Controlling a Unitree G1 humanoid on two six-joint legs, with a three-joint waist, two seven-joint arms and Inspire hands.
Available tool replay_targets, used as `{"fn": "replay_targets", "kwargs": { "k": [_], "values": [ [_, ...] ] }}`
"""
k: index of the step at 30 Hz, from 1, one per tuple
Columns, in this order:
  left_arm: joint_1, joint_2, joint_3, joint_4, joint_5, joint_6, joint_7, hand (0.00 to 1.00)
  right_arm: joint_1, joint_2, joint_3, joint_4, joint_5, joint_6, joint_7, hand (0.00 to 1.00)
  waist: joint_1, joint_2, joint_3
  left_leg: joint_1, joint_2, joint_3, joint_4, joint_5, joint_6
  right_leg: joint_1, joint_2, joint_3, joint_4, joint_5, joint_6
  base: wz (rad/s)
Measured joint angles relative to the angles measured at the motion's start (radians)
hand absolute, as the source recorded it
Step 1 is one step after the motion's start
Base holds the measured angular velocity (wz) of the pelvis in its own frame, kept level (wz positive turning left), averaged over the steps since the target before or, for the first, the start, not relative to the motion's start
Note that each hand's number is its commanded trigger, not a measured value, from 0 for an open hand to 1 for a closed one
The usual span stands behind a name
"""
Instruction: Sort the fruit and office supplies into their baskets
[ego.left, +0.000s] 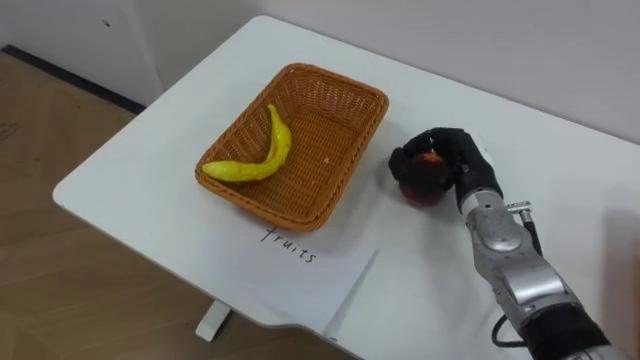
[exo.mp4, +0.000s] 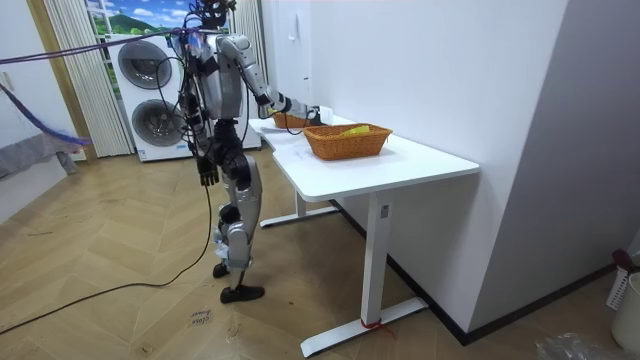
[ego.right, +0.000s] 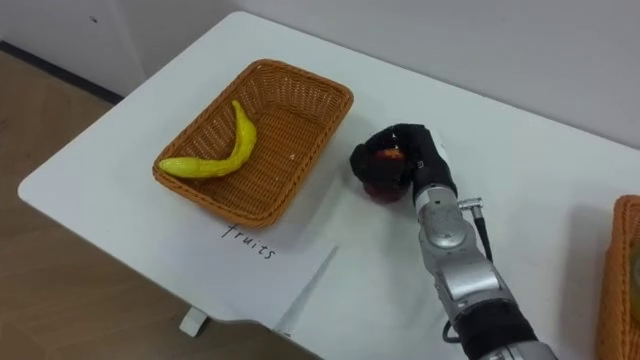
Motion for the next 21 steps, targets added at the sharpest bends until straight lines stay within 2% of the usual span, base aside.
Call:
{"fn": "replay_targets", "kwargs": {
  "k": [6, 12, 17, 19, 21],
  "values": [
    [0.001, 0.0, 0.0, 0.004, -0.001, -0.018, 0.02, 0.0, 0.001, 0.0, 0.001, 0.011, -0.028, -0.004, 0.035, 1.0, -0.008, 0.0, 0.0013, -0.006, 0.0, -0.001, 0.0, 0.0, 0.0, 0.002, 0.001, 0.001, 0.0, 0.0, 0.0, 0.0],
    [0.0, 0.012, 0.0, -0.005, -0.002, -0.033, 0.028, 0.0, 0.003, 0.001, 0.001, 0.006, -0.066, -0.016, 0.03, 1.0, -0.025, 0.005, 0.0009, -0.025, -0.001, -0.018, 0.004, 0.001, -0.002, -0.006, 0.001, -0.027, 0.001, 0.0, 0.0, 0.08],
    [-0.001, 0.018, -0.001, -0.029, -0.001, -0.043, 0.043, 0.0, 0.003, 0.0, 0.001, 0.006, -0.07, -0.054, 0.005, 1.0, -0.03, 0.03, -0.0037, -0.04, -0.002, -0.017, 0.013, 0.002, -0.002, -0.02, -0.001, -0.028, 0.001, 0.0, 0.0, 0.0],
    [-0.002, 0.02, -0.004, -0.031, -0.003, -0.047, 0.048, 0.0, 0.003, -0.001, 0.001, 0.006, -0.069, -0.07, -0.01, 1.0, -0.031, 0.041, -0.009, -0.043, -0.003, -0.017, 0.013, 0.003, -0.001, -0.029, -0.002, -0.026, 0.003, 0.0, 0.0, 0.0],
    [-0.003, 0.021, -0.005, -0.034, -0.003, -0.047, 0.049, 0.0, 0.003, -0.001, 0.001, 0.006, -0.068, -0.078, -0.014, 1.0, -0.032, 0.045, -0.0106, -0.046, -0.003, -0.017, 0.013, 0.003, 0.0, -0.032, -0.006, -0.025, 0.002, 0.0, 0.0, 0.0]
  ]
}}
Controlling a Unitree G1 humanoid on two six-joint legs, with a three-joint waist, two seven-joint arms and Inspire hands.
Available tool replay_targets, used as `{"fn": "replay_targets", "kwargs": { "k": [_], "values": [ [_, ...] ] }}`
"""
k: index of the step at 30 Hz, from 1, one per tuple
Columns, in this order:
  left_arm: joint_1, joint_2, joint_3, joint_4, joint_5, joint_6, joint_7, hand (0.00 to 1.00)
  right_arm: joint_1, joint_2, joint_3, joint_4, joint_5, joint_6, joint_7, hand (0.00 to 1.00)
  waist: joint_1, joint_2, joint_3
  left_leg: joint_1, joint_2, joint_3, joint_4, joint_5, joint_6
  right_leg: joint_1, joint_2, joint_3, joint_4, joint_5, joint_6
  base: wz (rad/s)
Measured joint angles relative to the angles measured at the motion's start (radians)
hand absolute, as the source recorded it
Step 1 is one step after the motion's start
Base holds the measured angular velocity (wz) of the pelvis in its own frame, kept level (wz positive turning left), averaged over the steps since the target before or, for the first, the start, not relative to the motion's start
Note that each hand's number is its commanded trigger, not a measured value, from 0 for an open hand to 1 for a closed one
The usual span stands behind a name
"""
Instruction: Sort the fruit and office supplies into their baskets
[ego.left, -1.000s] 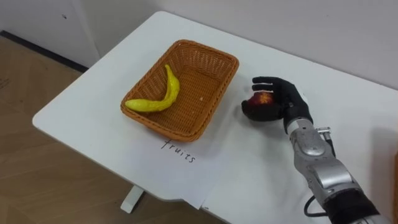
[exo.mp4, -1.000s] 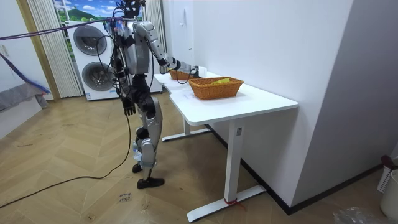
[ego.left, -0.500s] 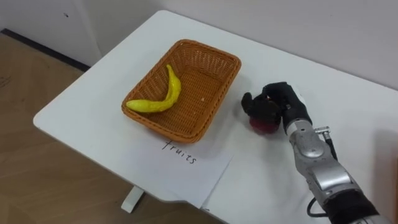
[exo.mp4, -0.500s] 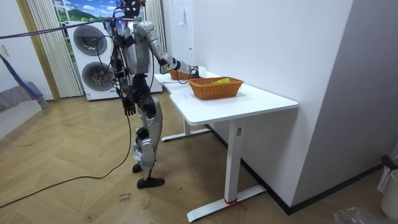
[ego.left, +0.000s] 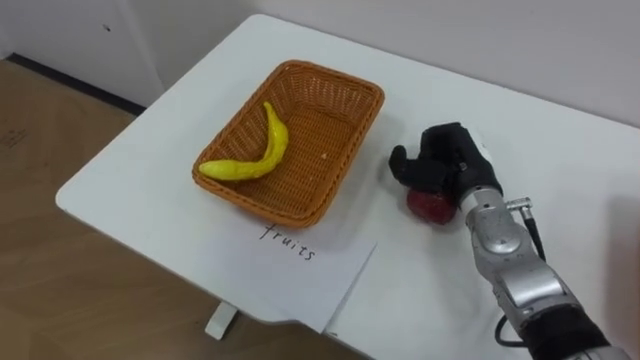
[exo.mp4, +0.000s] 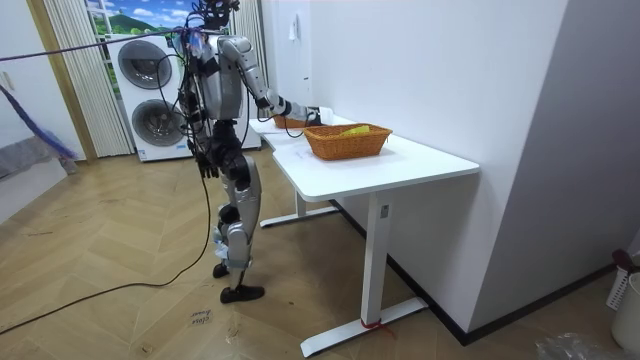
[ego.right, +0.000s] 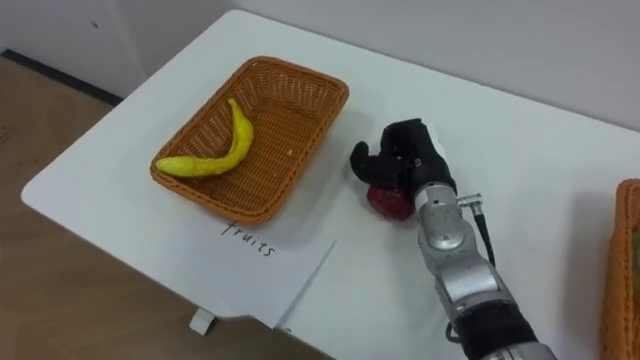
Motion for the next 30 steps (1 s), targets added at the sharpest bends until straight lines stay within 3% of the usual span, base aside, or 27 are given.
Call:
{"fn": "replay_targets", "kwargs": {
  "k": [12, 16, 24, 30],
  "values": [
    [-0.015, 0.001, -0.016, -0.007, -0.006, -0.02, 0.014, 0.0, 0.002, -0.005, -0.015, -0.049, 0.003, 0.001, -0.019, 1.0, -0.04, 0.002, 0.0, 0.002, -0.008, 0.006, -0.001, 0.004, 0.007, 0.0, -0.01, 0.003, 0.001, 0.0, 0.002, -0.01],
    [-0.011, 0.0, -0.014, -0.018, -0.001, -0.021, 0.012, 0.0, 0.006, -0.025, -0.023, -0.094, 0.002, 0.002, -0.021, 1.0, -0.052, 0.002, -0.0001, 0.007, -0.008, 0.008, -0.01, 0.007, 0.007, 0.001, -0.009, 0.004, 0.001, 0.0, 0.003, -0.01],
    [0.012, -0.015, 0.026, -0.033, 0.003, -0.03, 0.02, 0.0, 0.037, -0.037, -0.056, -0.274, -0.003, 0.002, -0.017, 1.0, -0.047, 0.001, -0.0005, 0.053, -0.006, 0.03, -0.035, 0.01, 0.007, 0.023, -0.008, 0.043, -0.001, -0.001, 0.005, -0.11],
    [0.015, -0.014, 0.026, -0.005, 0.003, -0.03, 0.034, 0.0, 0.037, -0.043, -0.062, -0.363, -0.008, 0.003, -0.001, 1.0, -0.044, -0.011, 0.0, 0.065, -0.008, 0.027, -0.037, 0.01, 0.007, 0.032, -0.007, 0.041, 0.0, -0.001, 0.005, 0.0]
  ]
}}
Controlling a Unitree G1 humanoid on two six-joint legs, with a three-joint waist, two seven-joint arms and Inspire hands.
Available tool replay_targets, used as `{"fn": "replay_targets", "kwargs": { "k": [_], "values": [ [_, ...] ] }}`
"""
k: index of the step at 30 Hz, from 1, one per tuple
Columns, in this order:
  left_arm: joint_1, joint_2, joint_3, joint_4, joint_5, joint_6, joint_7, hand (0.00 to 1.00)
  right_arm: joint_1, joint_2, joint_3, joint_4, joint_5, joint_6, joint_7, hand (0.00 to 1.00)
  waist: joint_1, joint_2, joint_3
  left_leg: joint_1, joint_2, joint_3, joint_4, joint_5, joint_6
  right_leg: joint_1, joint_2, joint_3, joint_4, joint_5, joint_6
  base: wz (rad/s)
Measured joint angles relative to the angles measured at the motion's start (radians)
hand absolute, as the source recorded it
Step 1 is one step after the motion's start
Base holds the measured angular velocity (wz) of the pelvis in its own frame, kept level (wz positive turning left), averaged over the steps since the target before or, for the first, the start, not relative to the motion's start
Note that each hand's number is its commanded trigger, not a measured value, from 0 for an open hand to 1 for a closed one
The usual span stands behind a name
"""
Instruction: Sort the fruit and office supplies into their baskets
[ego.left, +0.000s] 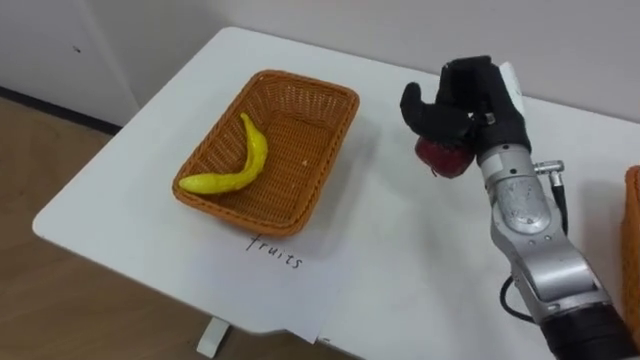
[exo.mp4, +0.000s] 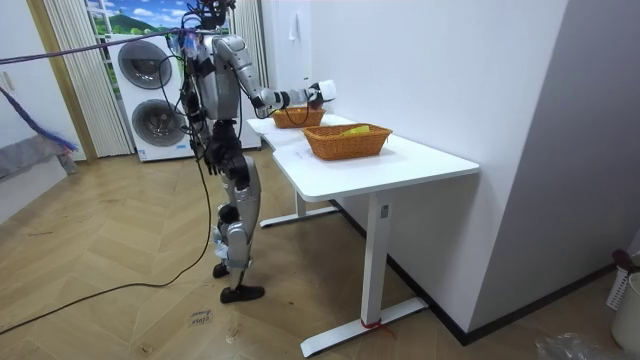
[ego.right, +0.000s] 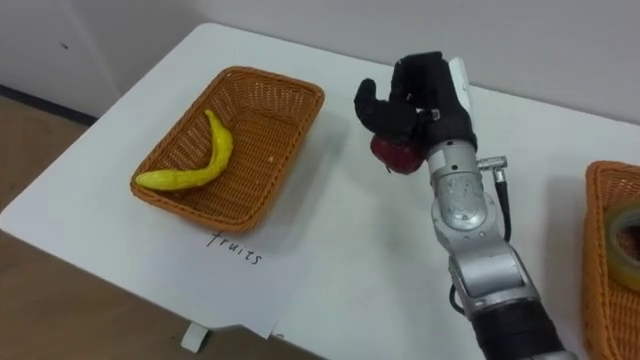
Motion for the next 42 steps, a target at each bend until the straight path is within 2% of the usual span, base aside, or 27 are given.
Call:
{"fn": "replay_targets", "kwargs": {
  "k": [2, 7, 9, 14, 16, 19, 21, 24, 26, 28, 31, 35, 36, 39, 42],
  "values": [
    [-0.002, 0.003, 0.0, 0.013, 0.0, 0.001, 0.0, 0.0, -0.001, 0.0, 0.0, -0.005, 0.009, 0.001, 0.005, 1.0, 0.001, -0.008, 0.0007, 0.003, 0.0, -0.001, 0.0, 0.0, 0.0, 0.003, 0.0, 0.0, 0.0, 0.0, 0.0, 0.0],
    [-0.009, 0.008, 0.001, 0.041, 0.001, 0.02, -0.004, 0.0, -0.041, 0.0, -0.008, -0.014, 0.007, 0.043, 0.005, 1.0, 0.009, -0.023, -0.0024, -0.001, 0.0, 0.0, 0.002, 0.0, 0.0, 0.002, 0.001, -0.005, 0.002, 0.001, 0.001, 0.0],
    [-0.01, 0.009, 0.001, 0.049, 0.001, 0.021, -0.007, 0.0, -0.061, 0.0, -0.009, -0.027, 0.005, 0.046, 0.005, 1.0, 0.013, -0.025, -0.0015, 0.002, 0.0, 0.0, -0.001, 0.0, 0.0, 0.007, 0.002, -0.007, 0.002, 0.001, 0.001, 0.0],
    [-0.017, 0.001, 0.01, 0.054, 0.035, 0.039, -0.022, 0.0, -0.106, 0.001, -0.007, -0.074, 0.007, 0.058, 0.021, 1.0, 0.03, -0.05, 0.0004, 0.013, -0.002, -0.012, -0.006, 0.001, 0.0, 0.024, 0.002, -0.017, 0.0, 0.0, 0.002, 0.09],
    [-0.03, -0.008, 0.009, 0.054, 0.061, 0.054, -0.023, 0.0, -0.144, 0.007, -0.007, -0.074, 0.01, 0.071, 0.029, 1.0, 0.048, -0.063, 0.0061, 0.013, -0.002, -0.012, -0.005, 0.001, 0.001, 0.025, 0.001, -0.021, 0.0, 0.0, 0.002, 0.04],
    [-0.044, -0.012, 0.009, 0.054, 0.062, 0.062, -0.027, 0.0, -0.162, 0.018, -0.006, -0.074, 0.013, 0.086, 0.039, 1.0, 0.073, -0.075, 0.0063, 0.012, -0.003, -0.02, -0.005, 0.001, 0.001, 0.028, 0.0, -0.029, 0.0, 0.0, 0.003, 0.09],
    [-0.055, -0.015, 0.009, 0.054, 0.062, 0.062, -0.027, 0.0, -0.168, 0.033, -0.006, -0.074, 0.013, 0.086, 0.049, 1.0, 0.08, -0.076, 0.007, 0.009, -0.004, -0.027, -0.005, 0.001, 0.001, 0.028, 0.0, -0.035, 0.0, 0.0, 0.003, 0.12],
    [-0.063, -0.015, 0.009, 0.054, 0.061, 0.062, -0.023, 0.0, -0.169, 0.044, 0.022, -0.066, 0.02, 0.086, 0.053, 1.0, 0.108, -0.076, 0.0069, 0.011, -0.004, -0.03, -0.006, 0.001, 0.001, 0.031, -0.001, -0.041, 0.0, 0.0, 0.003, 0.07],
    [-0.062, -0.014, 0.006, 0.054, 0.06, 0.063, -0.022, 0.0, -0.17, 0.06, 0.027, -0.057, 0.019, 0.089, 0.057, 1.0, 0.112, -0.077, 0.0065, 0.012, -0.005, -0.037, -0.004, 0.002, 0.001, 0.031, -0.002, -0.042, -0.001, 0.0, 0.003, 0.08],
    [-0.056, -0.014, -0.001, 0.056, 0.061, 0.078, -0.022, 0.0, -0.183, 0.076, 0.055, -0.04, 0.011, 0.116, 0.057, 1.0, 0.123, -0.076, 0.0078, 0.011, -0.006, -0.038, -0.004, 0.002, 0.001, 0.031, -0.002, -0.045, -0.002, -0.003, 0.007, 0.0],
    [-0.056, -0.014, 0.001, 0.073, 0.062, 0.084, -0.022, 0.0, -0.185, 0.087, 0.068, -0.04, 0.012, 0.131, 0.057, 1.0, 0.137, -0.076, 0.0081, 0.011, -0.006, -0.05, -0.004, 0.002, 0.001, 0.035, -0.003, -0.056, -0.002, -0.004, 0.008, 0.1],
    [-0.057, -0.017, 0.0, 0.088, 0.067, 0.098, -0.028, 0.0, -0.207, 0.104, 0.104, -0.04, 0.02, 0.131, 0.048, 1.0, 0.17, -0.079, 0.0097, 0.007, -0.007, -0.064, -0.003, 0.002, 0.001, 0.039, -0.002, -0.07, -0.002, -0.004, 0.009, 0.11],
    [-0.057, -0.016, 0.001, 0.087, 0.068, 0.098, -0.038, 0.0, -0.212, 0.112, 0.108, -0.039, 0.016, 0.131, 0.048, 1.0, 0.189, -0.08, 0.0105, 0.007, -0.008, -0.065, -0.003, 0.002, 0.001, 0.039, -0.002, -0.071, -0.002, -0.004, 0.01, 0.15],
    [-0.056, -0.014, 0.001, 0.087, 0.068, 0.098, -0.051, 0.0, -0.237, 0.117, 0.129, -0.028, 0.015, 0.131, 0.048, 1.0, 0.192, -0.092, 0.016, -0.009, -0.022, -0.104, 0.012, 0.002, 0.001, 0.045, -0.009, -0.1, -0.002, -0.013, 0.022, 0.33],
    [-0.051, -0.013, 0.001, 0.086, 0.068, 0.099, -0.062, 0.0, -0.262, 0.132, 0.14, 0.008, 0.018, 0.131, 0.048, 1.0, 0.215, -0.097, 0.0185, -0.012, -0.029, -0.129, 0.018, 0.002, 0.002, 0.053, -0.011, -0.105, -0.001, -0.013, 0.023, 0.28]
  ]
}}
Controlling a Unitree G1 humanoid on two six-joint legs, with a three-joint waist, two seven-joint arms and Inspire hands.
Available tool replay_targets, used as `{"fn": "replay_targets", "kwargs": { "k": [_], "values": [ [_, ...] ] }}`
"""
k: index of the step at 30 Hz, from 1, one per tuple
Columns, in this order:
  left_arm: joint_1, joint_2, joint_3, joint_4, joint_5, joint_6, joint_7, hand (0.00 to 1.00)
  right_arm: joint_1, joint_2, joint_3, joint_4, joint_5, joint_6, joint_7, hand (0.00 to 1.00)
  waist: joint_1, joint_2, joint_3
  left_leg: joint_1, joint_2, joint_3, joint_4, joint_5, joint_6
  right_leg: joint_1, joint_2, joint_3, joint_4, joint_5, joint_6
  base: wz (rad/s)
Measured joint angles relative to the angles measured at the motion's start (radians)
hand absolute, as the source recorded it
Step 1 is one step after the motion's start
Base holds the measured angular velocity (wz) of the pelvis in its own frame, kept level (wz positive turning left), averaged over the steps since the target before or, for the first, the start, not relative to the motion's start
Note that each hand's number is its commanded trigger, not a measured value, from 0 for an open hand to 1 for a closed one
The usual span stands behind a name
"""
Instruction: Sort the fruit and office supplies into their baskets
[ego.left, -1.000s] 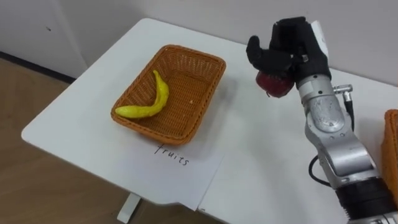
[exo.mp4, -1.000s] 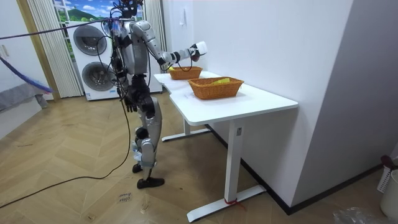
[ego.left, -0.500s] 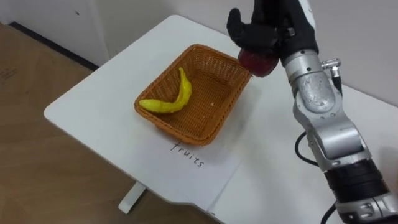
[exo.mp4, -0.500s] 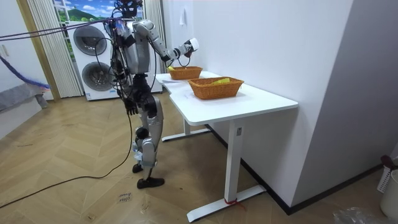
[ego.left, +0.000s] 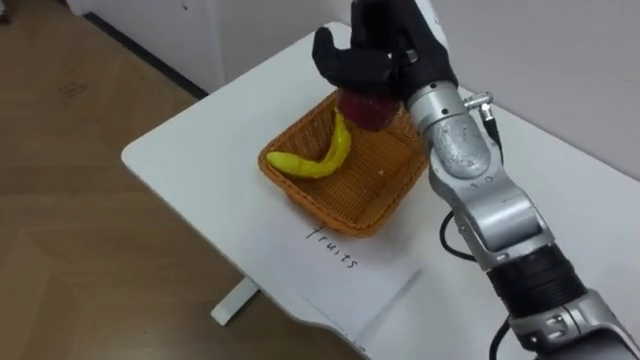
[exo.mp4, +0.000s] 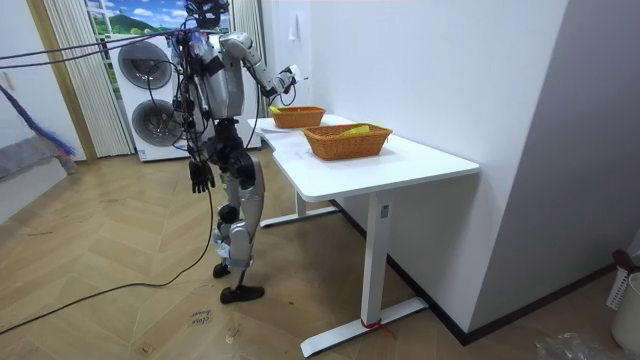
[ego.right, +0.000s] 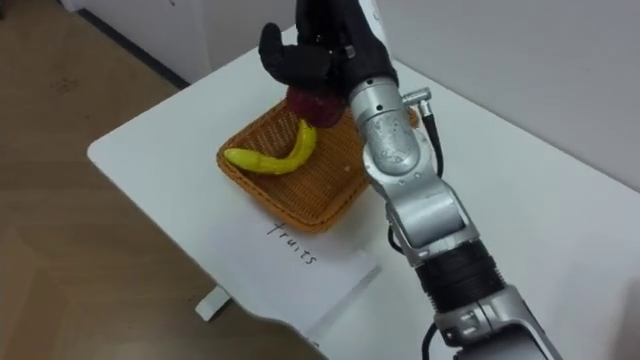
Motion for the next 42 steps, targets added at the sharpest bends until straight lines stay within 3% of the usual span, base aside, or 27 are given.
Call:
{"fn": "replay_targets", "kwargs": {
  "k": [7, 10, 16, 21, 26, 36, 37, 40, 42],
  "values": [
    [0.018, 0.003, 0.001, -0.003, -0.002, 0.0, 0.0, 0.0, -0.026, 0.005, 0.005, 0.152, 0.007, -0.003, -0.014, 1.0, 0.057, 0.003, 0.0024, -0.016, -0.014, -0.042, 0.012, 0.001, 0.003, 0.008, -0.007, -0.018, 0.002, -0.002, 0.004, 0.21],
    [0.04, 0.002, 0.001, -0.008, -0.002, 0.0, -0.007, 0.0, -0.026, 0.009, 0.007, 0.191, 0.004, -0.003, -0.033, 1.0, 0.076, 0.012, 0.0078, -0.028, -0.023, -0.059, 0.016, 0.003, 0.006, 0.007, -0.01, -0.024, 0.001, -0.005, 0.008, 0.15],
    [0.068, 0.002, 0.012, -0.024, -0.002, 0.0, -0.008, 0.0, -0.026, 0.01, 0.046, 0.227, 0.004, -0.004, -0.059, 1.0, 0.086, 0.02, 0.0067, -0.03, -0.027, -0.069, 0.025, 0.003, 0.006, 0.012, -0.013, -0.045, 0.001, -0.005, 0.008, 0.08],
    [0.07, 0.006, 0.02, -0.039, 0.0, 0.004, -0.016, 0.0, -0.026, 0.008, 0.068, 0.262, 0.001, -0.004, -0.061, 1.0, 0.082, 0.031, 0.0029, -0.032, -0.028, -0.07, 0.025, 0.003, 0.006, 0.011, -0.013, -0.045, 0.0, -0.005, 0.008, 0.01],
    [0.07, 0.003, 0.018, -0.049, 0.001, 0.005, -0.021, 0.0, -0.026, 0.001, 0.069, 0.262, -0.007, -0.004, -0.064, 1.0, 0.074, 0.035, -0.0069, -0.03, -0.027, -0.066, 0.025, 0.003, 0.007, 0.011, -0.012, -0.043, 0.0, -0.005, 0.008, -0.03],
    [0.07, 0.001, 0.014, -0.049, -0.002, 0.002, -0.016, 0.0, -0.026, -0.002, 0.06, 0.262, -0.002, -0.005, -0.069, 1.0, 0.025, 0.037, -0.0065, -0.031, -0.028, -0.056, 0.029, 0.005, 0.009, 0.007, -0.018, -0.044, 0.003, -0.005, 0.008, -0.02],
    [0.07, 0.001, 0.014, -0.05, -0.002, 0.002, -0.015, 0.0, -0.026, -0.003, 0.056, 0.262, -0.002, -0.005, -0.076, 0.97, 0.022, 0.037, -0.0068, -0.031, -0.028, -0.054, 0.029, 0.005, 0.009, 0.006, -0.017, -0.044, 0.003, -0.005, 0.008, -0.06],
    [0.069, -0.005, 0.014, -0.05, -0.005, 0.002, -0.006, 0.0, -0.026, -0.003, 0.012, 0.261, -0.001, -0.005, -0.088, 0.03, 0.016, 0.04, -0.0081, -0.03, -0.027, -0.044, 0.027, 0.006, 0.011, 0.004, -0.019, -0.042, 0.003, -0.005, 0.008, -0.06],
    [0.07, -0.008, 0.014, -0.05, -0.008, 0.003, 0.0, 0.0, -0.026, -0.004, -0.013, 0.261, 0.001, -0.005, -0.102, 0.0, 0.015, 0.04, -0.0083, -0.029, -0.027, -0.039, 0.027, 0.006, 0.011, 0.003, -0.02, -0.039, 0.003, -0.005, 0.008, -0.09]
  ]
}}
